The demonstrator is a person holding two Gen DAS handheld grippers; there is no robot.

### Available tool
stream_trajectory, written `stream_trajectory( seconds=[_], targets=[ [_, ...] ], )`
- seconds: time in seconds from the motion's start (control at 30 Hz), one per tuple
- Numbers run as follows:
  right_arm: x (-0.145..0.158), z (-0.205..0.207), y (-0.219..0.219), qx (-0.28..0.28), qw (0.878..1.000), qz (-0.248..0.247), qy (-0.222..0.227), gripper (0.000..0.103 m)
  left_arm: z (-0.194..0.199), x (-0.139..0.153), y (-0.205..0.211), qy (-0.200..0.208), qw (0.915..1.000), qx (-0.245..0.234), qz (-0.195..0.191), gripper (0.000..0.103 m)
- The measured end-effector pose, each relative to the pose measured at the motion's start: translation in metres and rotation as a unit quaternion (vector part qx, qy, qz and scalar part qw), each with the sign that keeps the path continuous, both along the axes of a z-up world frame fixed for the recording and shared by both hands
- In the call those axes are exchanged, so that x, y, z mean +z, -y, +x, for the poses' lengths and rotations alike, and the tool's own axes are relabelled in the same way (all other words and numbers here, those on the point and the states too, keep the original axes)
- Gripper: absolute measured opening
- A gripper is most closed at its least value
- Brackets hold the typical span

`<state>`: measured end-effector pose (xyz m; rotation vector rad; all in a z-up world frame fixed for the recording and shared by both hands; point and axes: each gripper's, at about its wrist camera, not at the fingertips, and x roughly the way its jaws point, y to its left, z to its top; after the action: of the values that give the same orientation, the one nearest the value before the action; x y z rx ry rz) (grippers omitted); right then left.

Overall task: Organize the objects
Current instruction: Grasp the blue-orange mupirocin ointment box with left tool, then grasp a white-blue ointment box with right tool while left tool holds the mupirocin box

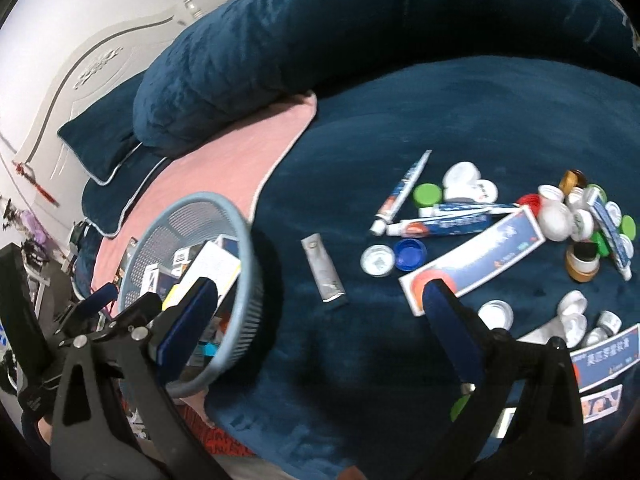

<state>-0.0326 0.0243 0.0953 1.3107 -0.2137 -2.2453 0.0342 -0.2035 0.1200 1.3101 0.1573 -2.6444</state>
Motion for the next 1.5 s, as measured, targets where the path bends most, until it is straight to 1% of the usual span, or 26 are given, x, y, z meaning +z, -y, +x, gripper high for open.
stream_trajectory(
  seconds=[0.27, 0.4, 0.47, 0.57, 0.63, 0.67, 0.7, 0.8, 0.87, 0.93, 1.07, 1.17, 1.23, 1.27, 1.37, 1.43, 1.47, 1.5],
  targets=[
    [-0.001, -0.006, -0.036, -0.032, 0.999, 0.002, 0.002, 0.103, -0.014, 0.002, -0.031, 0.007, 0.9996, -0.027, -0.005, 0.103],
    [-0.003, -0.009, -0.058, -0.053, 0.999, 0.003, 0.004, 0.103, -0.023, 0.001, -0.051, 0.013, 0.9988, -0.046, 0.001, 0.103],
    [-0.005, -0.011, -0.073, -0.068, 0.998, 0.003, 0.007, 0.103, -0.029, -0.002, -0.065, 0.019, 0.9980, -0.060, 0.003, 0.103],
    [-0.010, -0.015, -0.099, -0.094, 0.995, 0.003, 0.014, 0.103, -0.042, -0.009, -0.094, 0.030, 0.9952, -0.093, -0.005, 0.103],
    [-0.014, -0.017, -0.119, -0.114, 0.993, 0.002, 0.017, 0.103, -0.052, -0.014, -0.116, 0.036, 0.9919, -0.121, -0.013, 0.103],
    [-0.015, -0.018, -0.129, -0.125, 0.992, 0.002, 0.019, 0.103, -0.059, -0.019, -0.132, 0.038, 0.9886, -0.145, -0.021, 0.103],
    [-0.016, -0.019, -0.138, -0.135, 0.991, 0.001, 0.020, 0.103, -0.061, -0.021, -0.141, 0.038, 0.9865, -0.157, -0.026, 0.103],
    [-0.022, -0.019, -0.171, -0.169, 0.985, -0.005, 0.029, 0.103, -0.073, -0.033, -0.178, 0.047, 0.9750, -0.211, -0.052, 0.102],
    [-0.026, -0.019, -0.187, -0.185, 0.982, -0.009, 0.036, 0.103, -0.079, -0.041, -0.194, 0.055, 0.9687, -0.235, -0.058, 0.102],
    [-0.029, -0.019, -0.201, -0.198, 0.979, -0.015, 0.043, 0.103, -0.089, -0.048, -0.207, 0.060, 0.9645, -0.249, -0.066, 0.102],
    [-0.036, -0.022, -0.219, -0.215, 0.975, -0.026, 0.056, 0.103, -0.108, -0.064, -0.222, 0.074, 0.9612, -0.259, -0.057, 0.102],
    [-0.040, -0.025, -0.226, -0.219, 0.973, -0.035, 0.064, 0.103, -0.116, -0.075, -0.234, 0.081, 0.9566, -0.271, -0.072, 0.102],
    [-0.042, -0.027, -0.229, -0.220, 0.972, -0.036, 0.066, 0.103, -0.120, -0.082, -0.244, 0.084, 0.9508, -0.286, -0.085, 0.102],
    [-0.043, -0.028, -0.230, -0.221, 0.972, -0.037, 0.067, 0.103, -0.121, -0.084, -0.247, 0.085, 0.9484, -0.292, -0.091, 0.099],
    [-0.045, -0.029, -0.234, -0.222, 0.972, -0.038, 0.069, 0.103, -0.124, -0.094, -0.259, 0.096, 0.9386, -0.309, -0.121, 0.085],
    [-0.046, -0.030, -0.236, -0.223, 0.972, -0.033, 0.068, 0.103, -0.124, -0.098, -0.266, 0.099, 0.9332, -0.320, -0.129, 0.069],
    [-0.046, -0.029, -0.237, -0.223, 0.972, -0.029, 0.066, 0.103, -0.123, -0.099, -0.268, 0.099, 0.9306, -0.327, -0.132, 0.048],
    [-0.046, -0.029, -0.237, -0.223, 0.973, -0.024, 0.063, 0.103, -0.122, -0.100, -0.271, 0.098, 0.9286, -0.331, -0.138, 0.046]
  ],
)
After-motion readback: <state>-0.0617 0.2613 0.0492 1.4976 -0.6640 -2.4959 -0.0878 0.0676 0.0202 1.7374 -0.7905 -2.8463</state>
